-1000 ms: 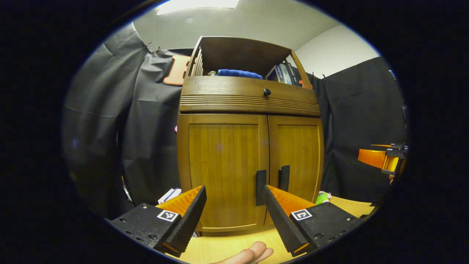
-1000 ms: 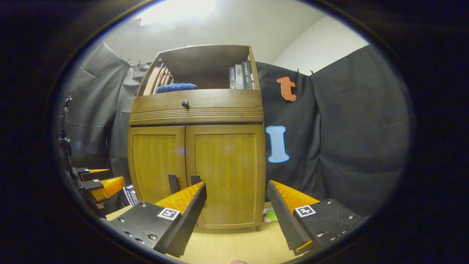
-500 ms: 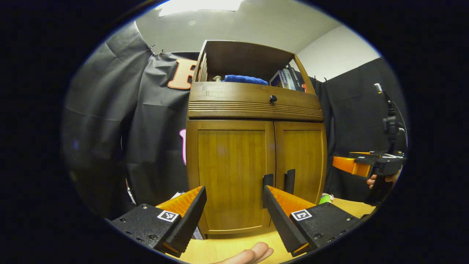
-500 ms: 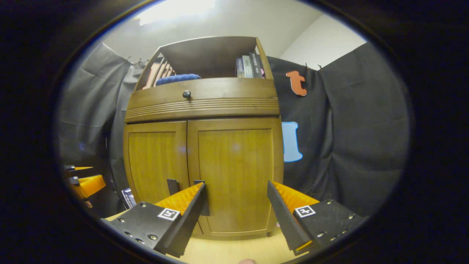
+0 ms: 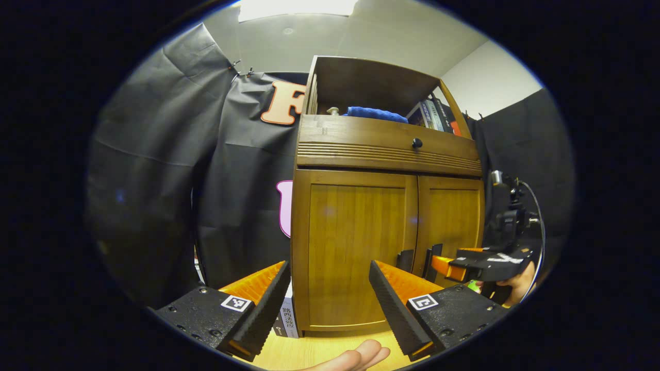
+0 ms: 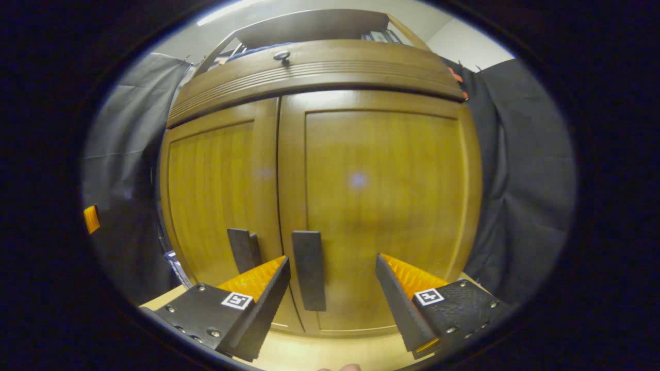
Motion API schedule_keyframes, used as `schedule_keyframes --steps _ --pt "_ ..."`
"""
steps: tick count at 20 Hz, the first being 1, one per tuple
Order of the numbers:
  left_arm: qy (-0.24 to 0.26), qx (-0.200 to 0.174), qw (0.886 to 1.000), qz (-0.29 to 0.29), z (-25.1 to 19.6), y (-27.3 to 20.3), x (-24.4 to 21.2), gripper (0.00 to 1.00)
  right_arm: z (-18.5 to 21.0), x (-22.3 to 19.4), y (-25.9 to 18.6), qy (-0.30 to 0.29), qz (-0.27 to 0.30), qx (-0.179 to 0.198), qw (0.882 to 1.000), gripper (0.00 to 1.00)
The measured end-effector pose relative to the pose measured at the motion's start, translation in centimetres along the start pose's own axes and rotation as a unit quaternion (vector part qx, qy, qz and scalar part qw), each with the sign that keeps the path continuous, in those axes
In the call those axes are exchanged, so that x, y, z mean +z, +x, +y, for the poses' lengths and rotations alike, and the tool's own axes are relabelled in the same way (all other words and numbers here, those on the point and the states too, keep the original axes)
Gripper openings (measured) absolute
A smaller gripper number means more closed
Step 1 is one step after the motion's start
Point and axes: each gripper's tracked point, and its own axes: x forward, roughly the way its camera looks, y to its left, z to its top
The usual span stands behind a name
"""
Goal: Open the right door of the double-door shoe cabinet with the right hand, and open the left door with the left hand.
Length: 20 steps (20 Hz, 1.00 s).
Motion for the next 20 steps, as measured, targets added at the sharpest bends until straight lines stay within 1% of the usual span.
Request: schedule_keyframes --steps 1,2,3,4,5,6,7,9,11,12,13,14,15,16,17,18,19,20 --pt "0.001 -0.005 1.000 0.002 -0.1 0.1 -0.1 0.92 0.1 -0.3 1.0 -0.012 0.002 -0.003 1.000 0.98" --pt "0.000 -0.008 1.000 0.005 -0.2 0.3 -0.3 0.92 0.1 -0.8 1.6 -0.025 0.006 -0.009 1.000 0.94" --pt "-0.002 -0.007 1.000 0.009 0.0 0.5 -0.4 0.92 0.0 -1.4 2.4 -0.034 0.013 -0.014 0.999 0.93" --pt "-0.003 -0.005 1.000 0.012 0.1 0.5 -0.7 0.96 -0.3 -1.8 3.0 -0.039 0.015 -0.019 0.999 0.79" --pt "-0.002 -0.004 1.000 0.016 0.1 0.6 -0.9 0.92 0.4 -1.9 3.4 -0.021 0.013 -0.008 1.000 0.65" --pt "-0.002 -0.006 1.000 0.017 -0.1 0.8 -0.9 0.92 0.7 -1.7 3.0 -0.011 0.011 -0.006 1.000 0.51" --pt "-0.002 -0.009 1.000 0.017 -0.2 1.0 -0.9 0.92 0.6 -1.9 2.8 -0.017 0.013 0.002 1.000 0.39" --pt "-0.001 -0.007 1.000 0.023 -0.1 1.4 -1.4 0.92 0.7 -1.9 2.2 -0.014 0.000 0.014 1.000 0.27" --pt "0.002 -0.001 1.000 0.027 0.2 1.6 -1.6 0.92 0.8 -2.0 1.3 -0.005 -0.005 0.028 1.000 0.27" --pt "0.001 0.001 1.000 0.027 0.2 1.6 -1.8 0.96 0.8 -1.9 0.8 -0.001 -0.006 0.035 0.999 0.27" --pt "0.000 0.003 1.000 0.028 0.2 1.6 -1.9 0.92 0.7 -2.0 0.2 -0.002 -0.005 0.043 0.999 0.27" --pt "0.001 0.003 1.000 0.029 0.2 1.8 -1.9 0.92 0.6 -2.0 -0.4 0.000 -0.004 0.049 0.999 0.27" --pt "0.001 0.001 1.000 0.031 0.0 1.8 -1.9 0.96 0.5 -2.1 -1.1 0.005 -0.001 0.055 0.998 0.27" --pt "0.001 0.000 0.999 0.032 0.0 1.8 -2.0 0.92 0.3 -2.1 -1.8 0.007 0.001 0.060 0.998 0.27" --pt "0.002 0.001 0.999 0.033 0.0 1.9 -2.0 0.96 0.2 -2.1 -2.5 0.007 0.002 0.066 0.998 0.27" --pt "0.004 0.002 0.999 0.033 -0.1 1.8 -2.1 0.92 0.0 -2.1 -3.2 0.006 0.002 0.071 0.997 0.28" --pt "0.006 0.001 0.999 0.033 -0.1 1.9 -2.1 0.96 -0.3 -2.2 -3.9 0.009 0.003 0.074 0.997 0.27" --pt "0.008 0.000 0.999 0.033 -0.3 1.9 -2.2 0.96 -0.5 -2.2 -4.7 0.013 0.005 0.078 0.997 0.27"
